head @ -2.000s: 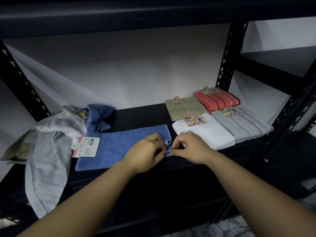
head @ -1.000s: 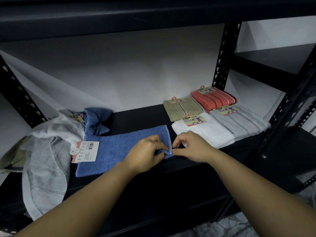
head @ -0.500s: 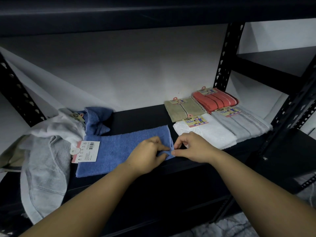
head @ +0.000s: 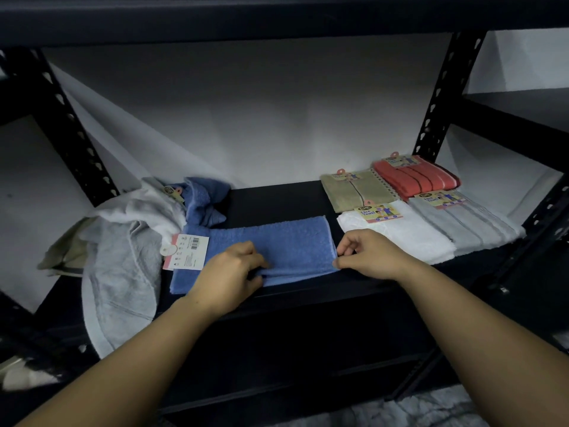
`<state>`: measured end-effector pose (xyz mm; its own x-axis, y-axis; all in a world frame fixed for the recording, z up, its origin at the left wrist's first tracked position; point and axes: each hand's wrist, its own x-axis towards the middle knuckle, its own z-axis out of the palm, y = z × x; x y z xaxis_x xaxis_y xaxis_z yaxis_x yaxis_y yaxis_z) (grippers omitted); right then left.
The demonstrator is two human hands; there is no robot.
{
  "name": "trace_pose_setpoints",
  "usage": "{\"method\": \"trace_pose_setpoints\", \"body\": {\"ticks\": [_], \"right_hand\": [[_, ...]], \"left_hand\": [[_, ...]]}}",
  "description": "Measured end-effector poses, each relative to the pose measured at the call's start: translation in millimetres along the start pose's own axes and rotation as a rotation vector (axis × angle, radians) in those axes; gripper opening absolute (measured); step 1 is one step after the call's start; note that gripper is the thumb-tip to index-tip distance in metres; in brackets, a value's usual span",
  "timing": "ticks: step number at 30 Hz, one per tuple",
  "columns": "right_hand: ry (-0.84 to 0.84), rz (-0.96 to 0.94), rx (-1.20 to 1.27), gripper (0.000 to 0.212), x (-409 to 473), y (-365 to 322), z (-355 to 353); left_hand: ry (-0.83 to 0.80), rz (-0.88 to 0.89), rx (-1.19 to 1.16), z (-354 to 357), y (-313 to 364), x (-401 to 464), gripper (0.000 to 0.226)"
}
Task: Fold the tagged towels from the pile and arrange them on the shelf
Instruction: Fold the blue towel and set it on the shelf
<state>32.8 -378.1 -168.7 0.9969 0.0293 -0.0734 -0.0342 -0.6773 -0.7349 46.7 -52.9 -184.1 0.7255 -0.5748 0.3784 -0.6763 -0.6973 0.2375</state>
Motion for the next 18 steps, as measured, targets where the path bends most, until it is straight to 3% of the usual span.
{"method": "trace_pose_setpoints", "body": {"ticks": [18], "right_hand": [[0.012,0.084,-0.026,0.019,-12,-24,-3]], "left_hand": [[0.093,-0.246,0.138,-66,-59,-85,0.017]]}}
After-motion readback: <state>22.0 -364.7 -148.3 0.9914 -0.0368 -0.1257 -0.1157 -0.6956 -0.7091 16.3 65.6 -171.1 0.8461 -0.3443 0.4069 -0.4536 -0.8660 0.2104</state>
